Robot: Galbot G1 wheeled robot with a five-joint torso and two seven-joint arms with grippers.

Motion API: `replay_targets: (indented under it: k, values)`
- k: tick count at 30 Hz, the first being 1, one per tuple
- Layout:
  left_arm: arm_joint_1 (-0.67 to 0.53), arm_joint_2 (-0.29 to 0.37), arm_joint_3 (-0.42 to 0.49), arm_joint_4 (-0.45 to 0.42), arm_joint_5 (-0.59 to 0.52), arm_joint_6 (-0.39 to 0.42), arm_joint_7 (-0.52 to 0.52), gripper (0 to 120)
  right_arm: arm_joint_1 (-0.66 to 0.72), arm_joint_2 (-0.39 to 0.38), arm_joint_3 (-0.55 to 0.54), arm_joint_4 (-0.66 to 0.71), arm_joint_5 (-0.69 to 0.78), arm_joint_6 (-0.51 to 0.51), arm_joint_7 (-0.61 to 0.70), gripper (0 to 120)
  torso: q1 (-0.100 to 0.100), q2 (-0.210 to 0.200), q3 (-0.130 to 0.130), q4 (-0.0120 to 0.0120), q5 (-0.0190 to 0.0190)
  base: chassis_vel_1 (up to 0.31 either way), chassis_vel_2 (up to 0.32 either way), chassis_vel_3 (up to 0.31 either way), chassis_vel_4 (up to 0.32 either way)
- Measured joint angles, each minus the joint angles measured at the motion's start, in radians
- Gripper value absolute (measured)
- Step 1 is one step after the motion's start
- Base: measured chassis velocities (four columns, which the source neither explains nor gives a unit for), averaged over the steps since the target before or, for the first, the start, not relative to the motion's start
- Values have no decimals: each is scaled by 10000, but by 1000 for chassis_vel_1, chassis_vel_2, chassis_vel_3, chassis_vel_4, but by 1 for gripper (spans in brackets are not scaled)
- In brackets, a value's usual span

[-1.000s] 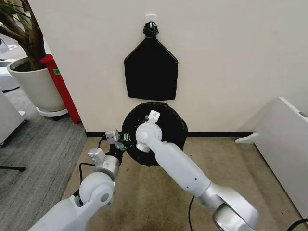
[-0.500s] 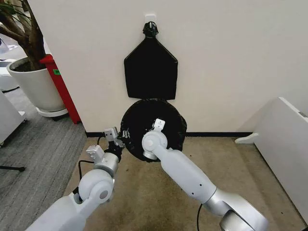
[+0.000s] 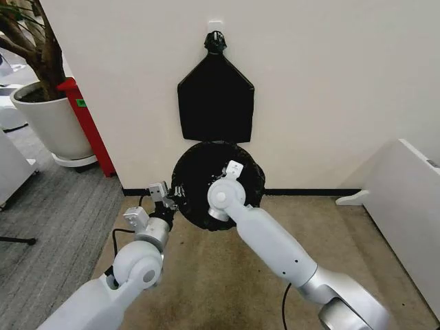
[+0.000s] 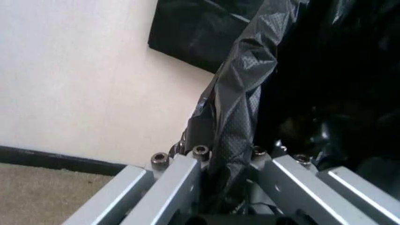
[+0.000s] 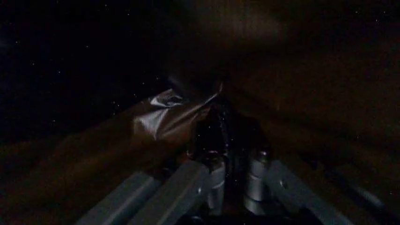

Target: Place the garbage bag over the trash bin.

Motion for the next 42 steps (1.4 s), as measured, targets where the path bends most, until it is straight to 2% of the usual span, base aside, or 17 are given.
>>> replay_targets:
  k: [6, 13, 20, 23, 26, 27, 28, 29, 30, 33, 35, 36, 39, 42]
  values:
    - [51, 11, -6, -26, -1, -2, 2, 0, -10, -17, -25, 59, -126, 6, -83, 0, 0, 0, 0, 2, 0, 0, 0, 0, 0]
    - [-88, -183, -6, 290, -493, 188, -299, 0, -103, -378, -593, 1388, 438, 164, 287, 0, 0, 0, 0, 2, -3, 0, 0, 0, 0]
    - [-338, -299, 5, 686, -967, 363, -611, 0, -327, -975, -1136, 3289, 575, 168, -184, 0, 0, 0, 0, 3, 0, 0, 0, 0, 0]
    - [-668, -365, -94, 905, -2008, 814, -1130, 0, -656, -1907, -1050, 5058, 716, 66, -649, 0, 0, 0, 0, 2, -2, 0, 0, 0, 0]
    - [-990, -397, -169, 959, -3136, 1216, -1780, 0, -1317, -3046, -237, 6547, 832, 30, -1795, 0, 0, 1, -2, -1, 1, 0, 0, 0, 0]
    - [-1170, -424, -209, 978, -3847, 1595, -2296, 0, -1960, -3798, 387, 7263, 541, 49, -3164, 0, 0, 1, -1, -4, 9, 0, 0, 0, 0]
    - [-1170, -424, -209, 978, -3847, 1595, -2296, 0, -1960, -3798, 387, 7263, 541, 49, -3164, 0, 0, 1, -1, -4, 9, 0, 0, 0, 0]
    - [-1290, -451, -217, 992, -4298, 1789, -2668, 0, -2431, -4446, 807, 7722, 33, 205, -4106, 0, 0, 0, -1, -3, 10, 0, 0, 0, 0]
    - [-1373, -469, -218, 1014, -4612, 1958, -2956, 0, -2689, -4858, 1010, 7922, -275, 380, -4513, 0, -1, 2, -2, -7, 0, 0, 0, 0, 0]
    - [-1661, -537, -195, 1171, -5627, 2465, -3828, 0, -3546, -5876, 1739, 8163, -1362, 897, -5343, 0, -1, 1, -2, -2, 4, 0, 0, 0, 0]
    - [-1876, -595, -122, 1309, -6320, 2783, -4500, 0, -4100, -6231, 2366, 7899, -2021, 1185, -5625, 0, -1, 1, -2, 3, 0, 0, 0, 0, 0]
    - [-1876, -595, -122, 1309, -6320, 2783, -4500, 0, -4100, -6231, 2366, 7899, -2021, 1185, -5625, 0, -1, 1, -2, 3, 0, 0, 0, 0, 0]
    - [-2303, -698, -47, 1484, -7712, 3197, -5871, 0, -5200, -6597, 3519, 7082, -3362, 1713, -6398, 0, -1, 0, 0, 3, 6, 0, 0, 0, 0]
    - [-2657, -724, -29, 1578, -8643, 3339, -6617, 0, -6844, -6719, 4989, 6329, -4643, 2347, -7636, 0, -1, 1, 0, 1, 6, 0, 0, 0, 0]
